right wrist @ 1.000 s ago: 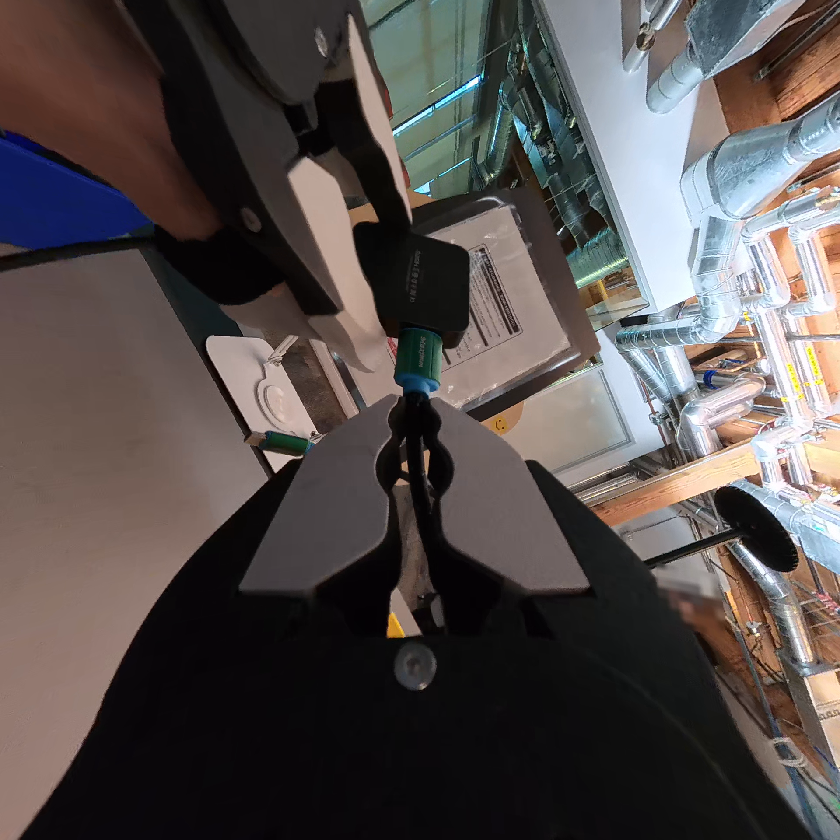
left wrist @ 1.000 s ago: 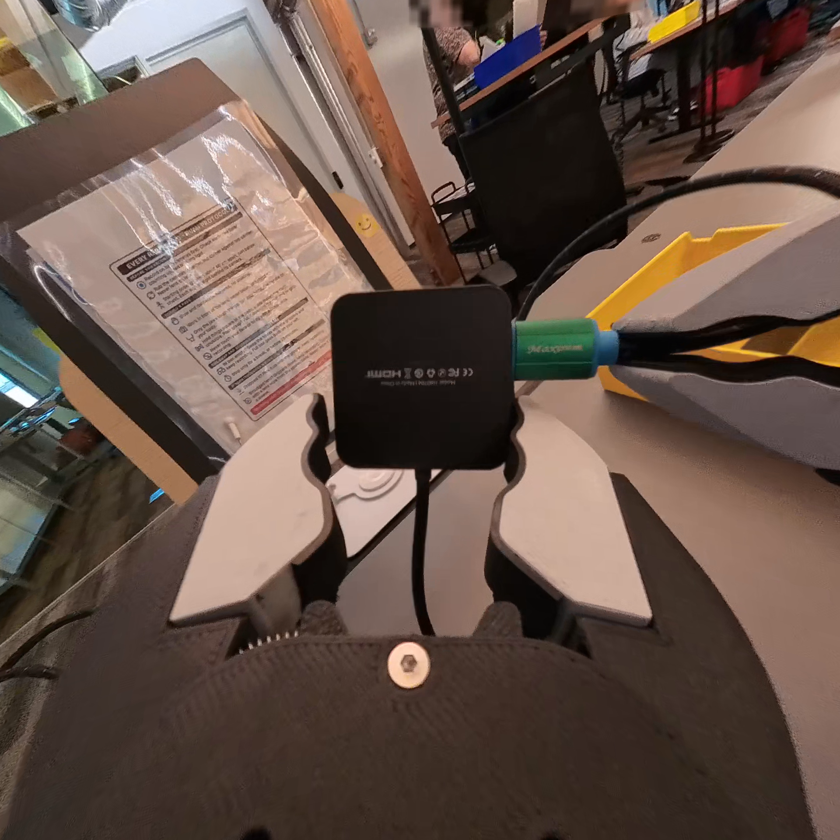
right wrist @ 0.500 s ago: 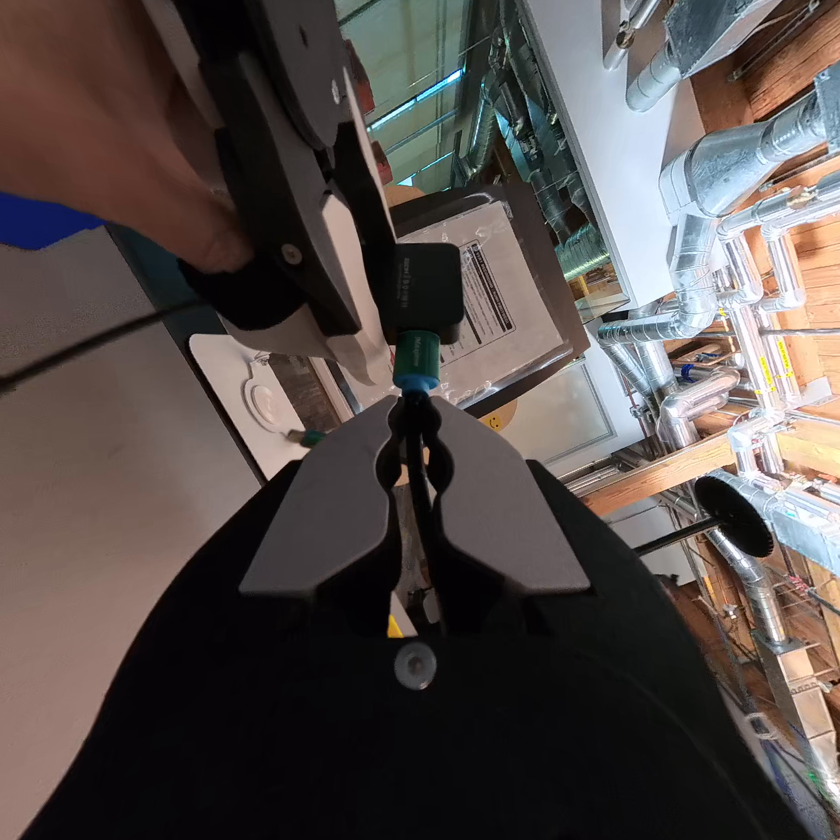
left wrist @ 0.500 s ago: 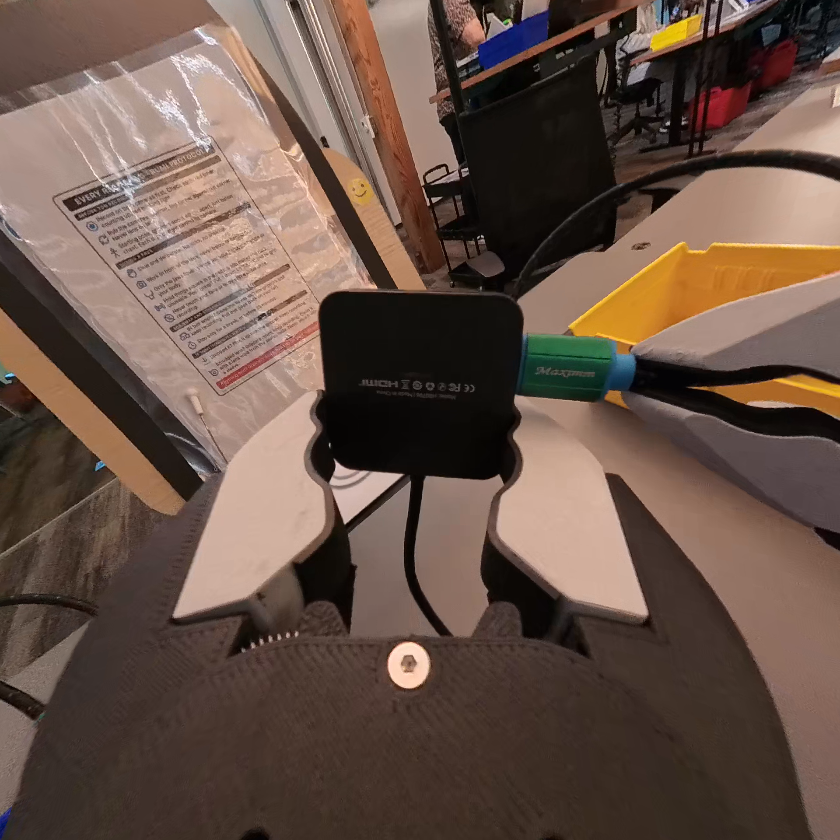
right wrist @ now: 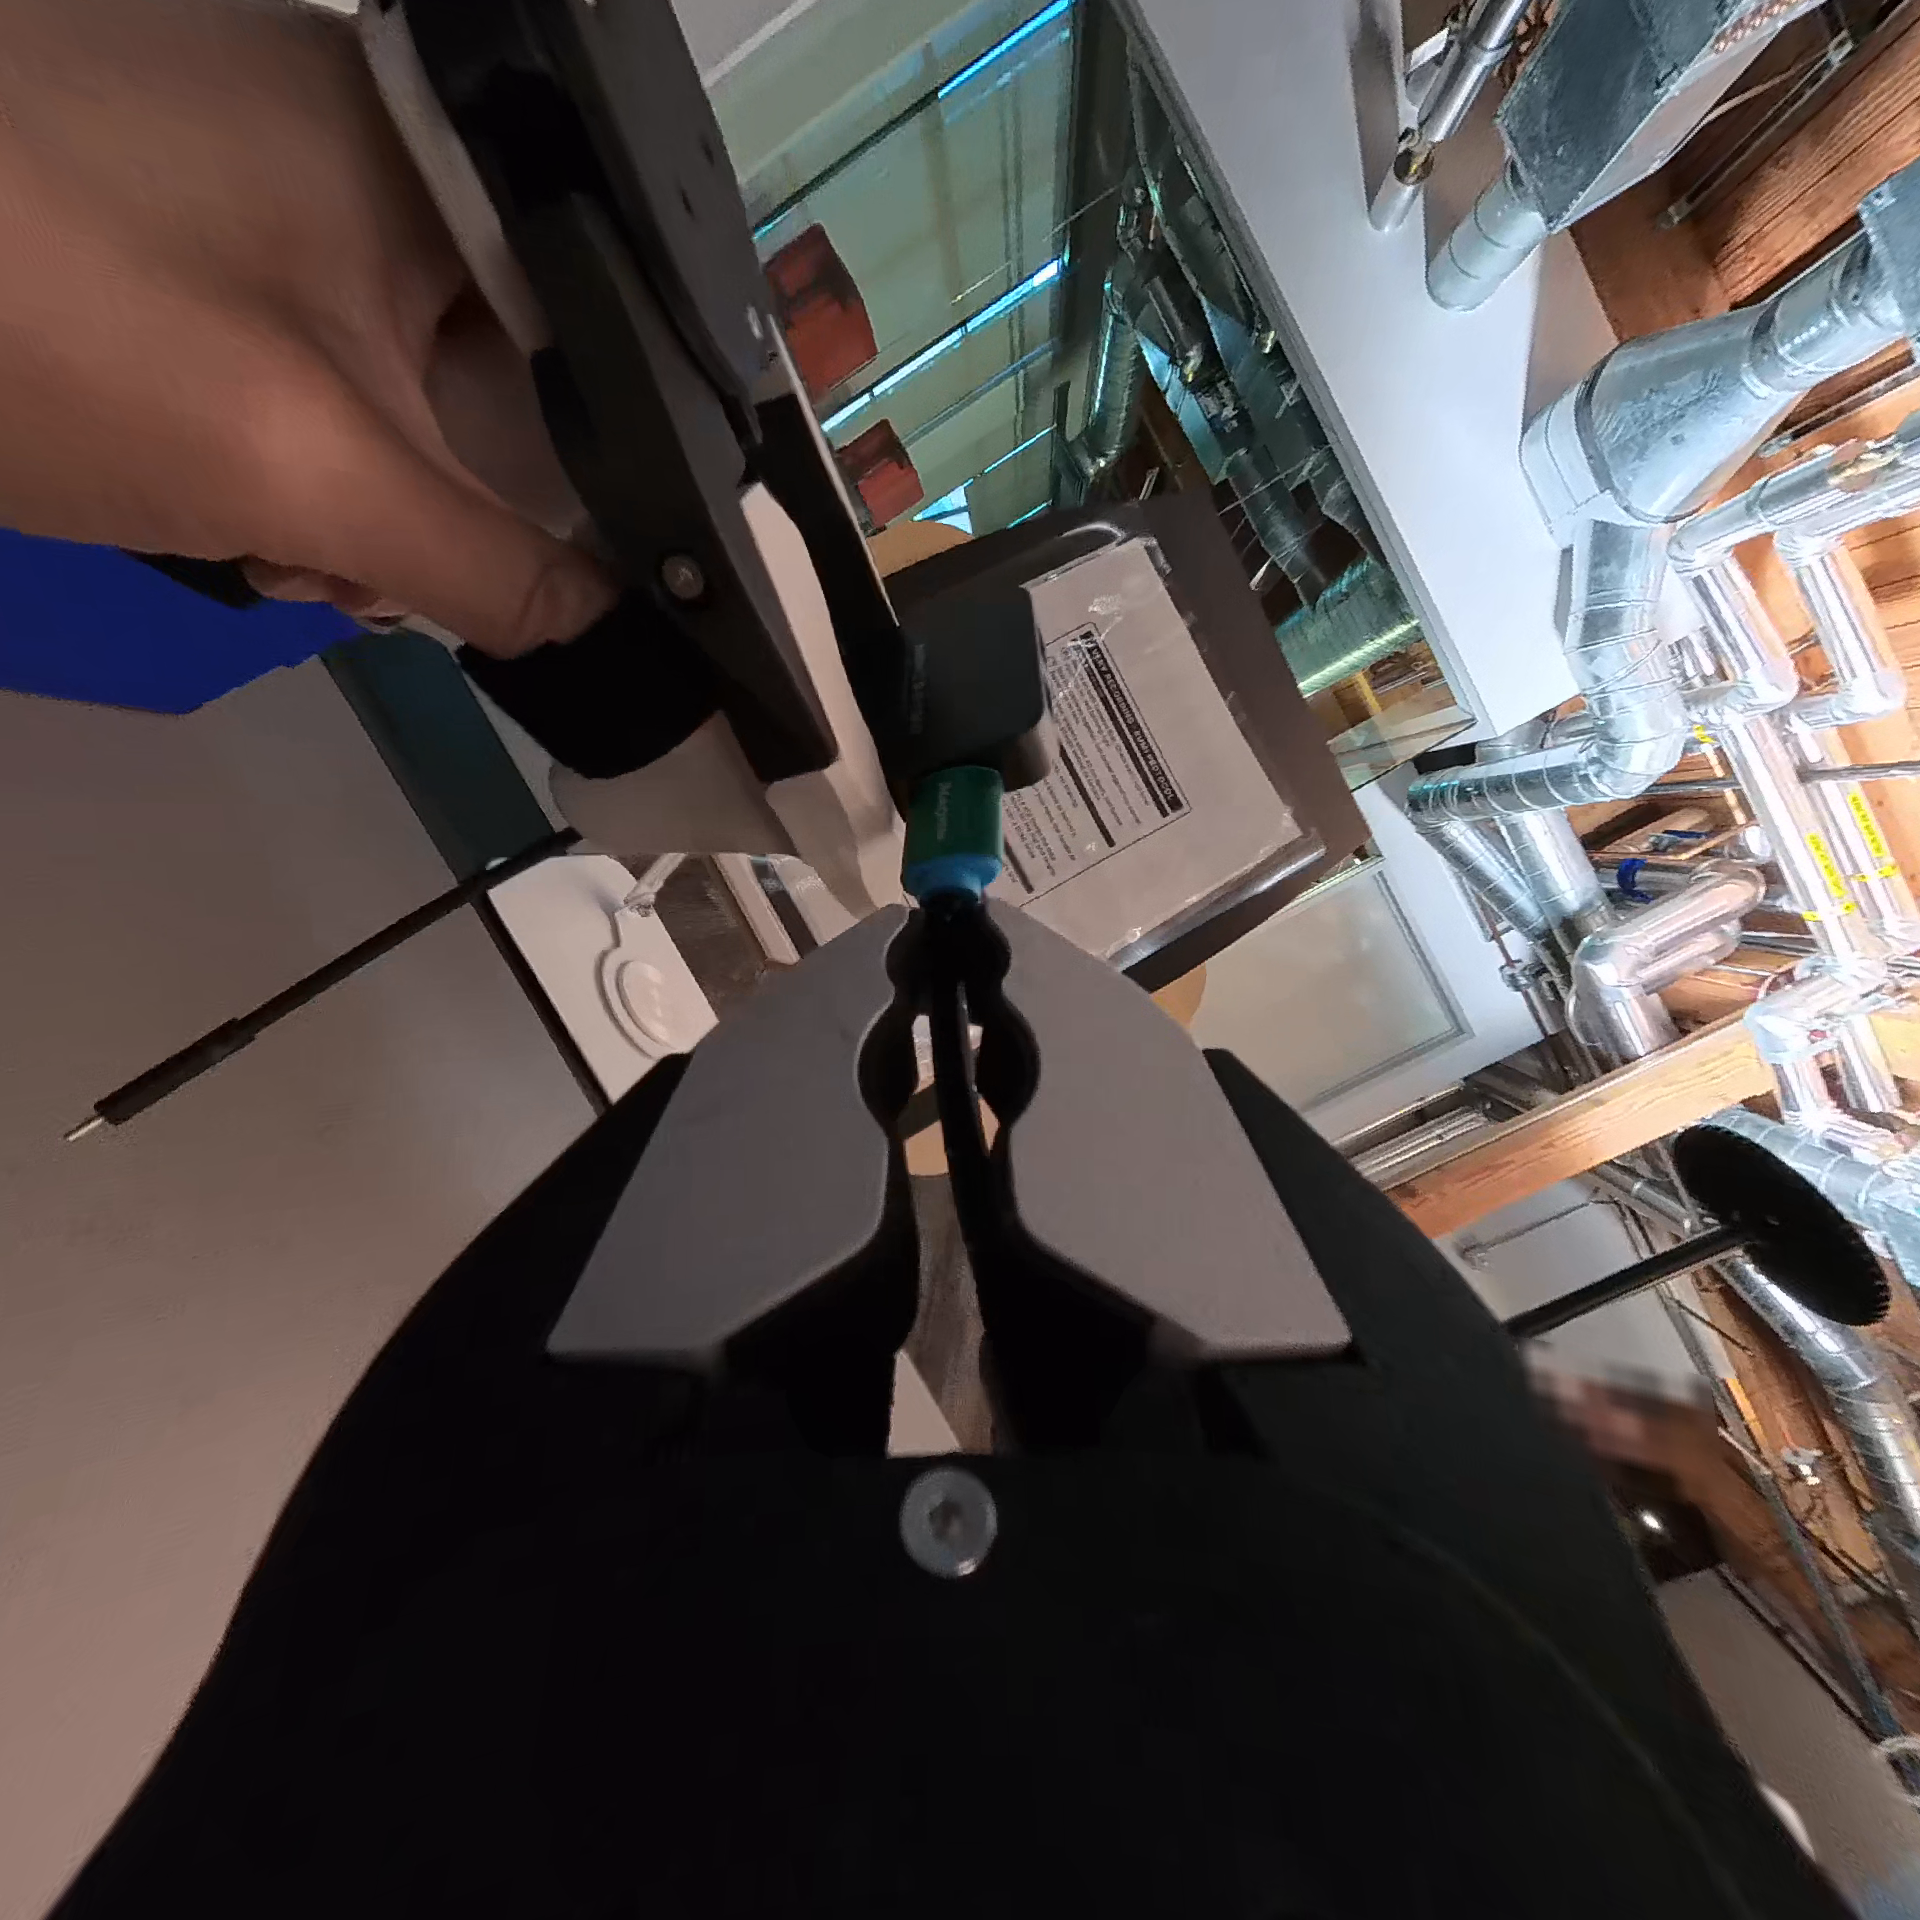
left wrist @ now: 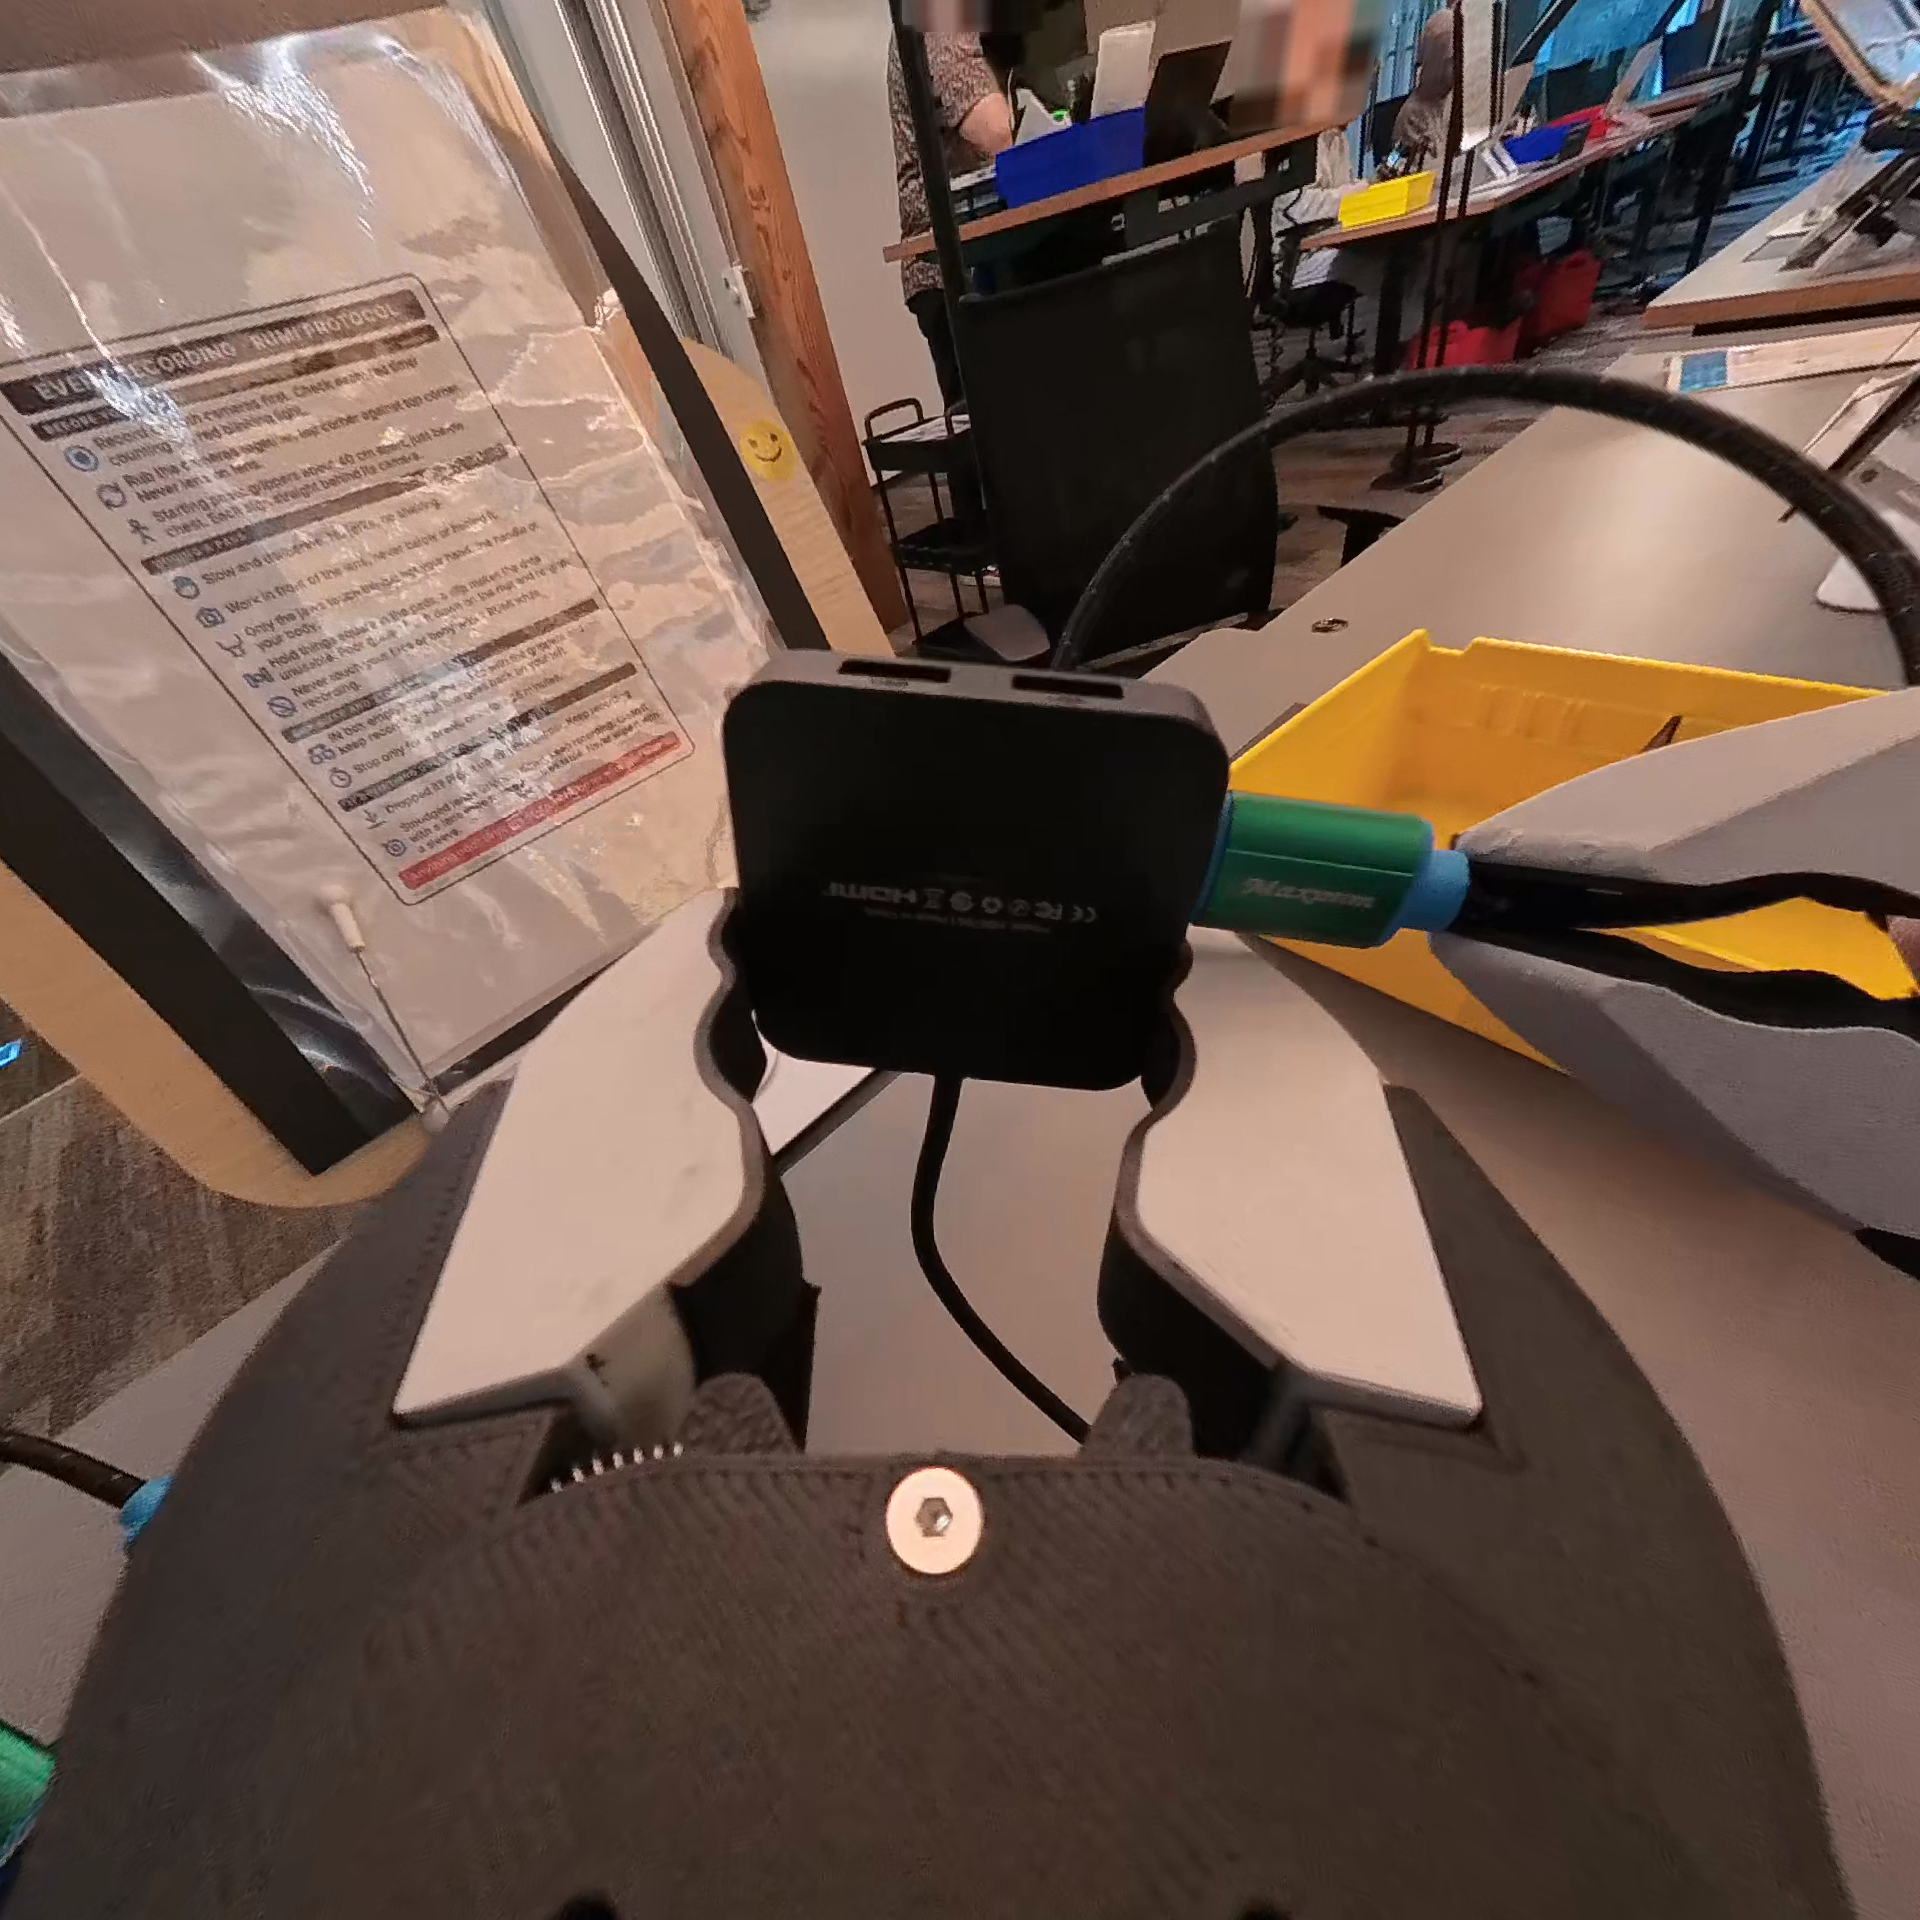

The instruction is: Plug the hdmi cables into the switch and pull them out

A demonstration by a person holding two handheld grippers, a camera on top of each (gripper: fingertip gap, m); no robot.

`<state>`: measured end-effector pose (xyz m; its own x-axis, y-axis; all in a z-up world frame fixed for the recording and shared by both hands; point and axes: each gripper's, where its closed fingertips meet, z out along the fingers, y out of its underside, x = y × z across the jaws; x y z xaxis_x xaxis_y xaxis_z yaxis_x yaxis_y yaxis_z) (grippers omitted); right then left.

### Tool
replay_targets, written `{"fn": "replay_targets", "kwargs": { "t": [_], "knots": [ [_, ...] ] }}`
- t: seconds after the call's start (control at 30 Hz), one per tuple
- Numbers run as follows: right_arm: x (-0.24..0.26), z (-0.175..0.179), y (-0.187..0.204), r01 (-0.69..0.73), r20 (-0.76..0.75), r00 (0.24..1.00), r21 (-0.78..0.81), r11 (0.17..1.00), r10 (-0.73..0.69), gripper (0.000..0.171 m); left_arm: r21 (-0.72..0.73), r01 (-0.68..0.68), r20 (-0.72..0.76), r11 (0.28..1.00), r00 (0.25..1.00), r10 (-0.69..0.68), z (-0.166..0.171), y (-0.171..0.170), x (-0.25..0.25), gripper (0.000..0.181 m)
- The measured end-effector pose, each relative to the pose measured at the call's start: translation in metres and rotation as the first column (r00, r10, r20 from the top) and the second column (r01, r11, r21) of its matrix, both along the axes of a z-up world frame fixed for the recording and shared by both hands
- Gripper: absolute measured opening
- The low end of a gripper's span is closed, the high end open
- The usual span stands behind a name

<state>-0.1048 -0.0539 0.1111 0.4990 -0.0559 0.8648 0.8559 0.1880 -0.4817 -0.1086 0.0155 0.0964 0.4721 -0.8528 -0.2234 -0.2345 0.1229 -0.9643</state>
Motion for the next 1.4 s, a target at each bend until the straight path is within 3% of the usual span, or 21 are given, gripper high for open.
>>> {"fn": "replay_targets", "kwargs": {
  "t": [0.13, 0.27, 0.33, 0.4, 0.6, 0.83, 1.23, 1.4],
  "knots": [
    [0.0, -0.002, 0.001, -0.003, 0.018, 1.0, -0.004, 1.0, 0.003, 0.007, 0.019, 0.001, -0.024, 1.0, 1.0, -0.001, -0.001, 0.0, -0.001, 0.072],
    [-0.001, 0.005, -0.004, -0.098, -0.121, 0.989, -0.073, 0.992, 0.089, 0.009, 0.043, -0.005, -0.013, 0.999, 1.0, 0.005, 0.003, -0.003, -0.001, 0.072],
    [-0.008, 0.015, -0.012, -0.193, -0.216, 0.96, -0.05, 0.98, 0.178, 0.023, 0.04, 0.001, 0.013, 0.999, 1.0, -0.001, 0.008, -0.005, -0.001, 0.072],
    [-0.006, 0.021, -0.013, -0.204, -0.255, 0.949, -0.049, 0.978, 0.185, 0.026, 0.043, 0.013, 0.043, 0.999, 0.999, -0.015, 0.013, -0.008, -0.001, 0.072],
    [0.005, 0.005, -0.002, -0.048, -0.081, 0.996, -0.143, 0.989, 0.037, 0.027, 0.112, -0.014, 0.024, 0.994, 1.0, 0.011, 0.016, -0.01, -0.001, 0.071],
    [0.0, 0.028, -0.013, -0.032, 0.043, 0.999, 0.019, 0.999, 0.032, 0.021, 0.118, -0.041, -0.029, 0.992, 0.999, 0.045, 0.012, -0.011, 0.001, 0.072],
    [0.012, 0.009, 0.01, -0.087, -0.115, 0.991, -0.122, 0.989, 0.073, 0.026, 0.177, -0.08, -0.069, 0.981, 0.993, 0.093, 0.012, -0.014, 0.002, 0.071],
    [0.012, 0.008, 0.014, -0.077, -0.095, 0.993, -0.096, 0.992, 0.068, 0.026, 0.142, -0.073, -0.06, 0.987, 0.995, 0.083, 0.01, -0.011, 0.002, 0.071]
  ]
}}
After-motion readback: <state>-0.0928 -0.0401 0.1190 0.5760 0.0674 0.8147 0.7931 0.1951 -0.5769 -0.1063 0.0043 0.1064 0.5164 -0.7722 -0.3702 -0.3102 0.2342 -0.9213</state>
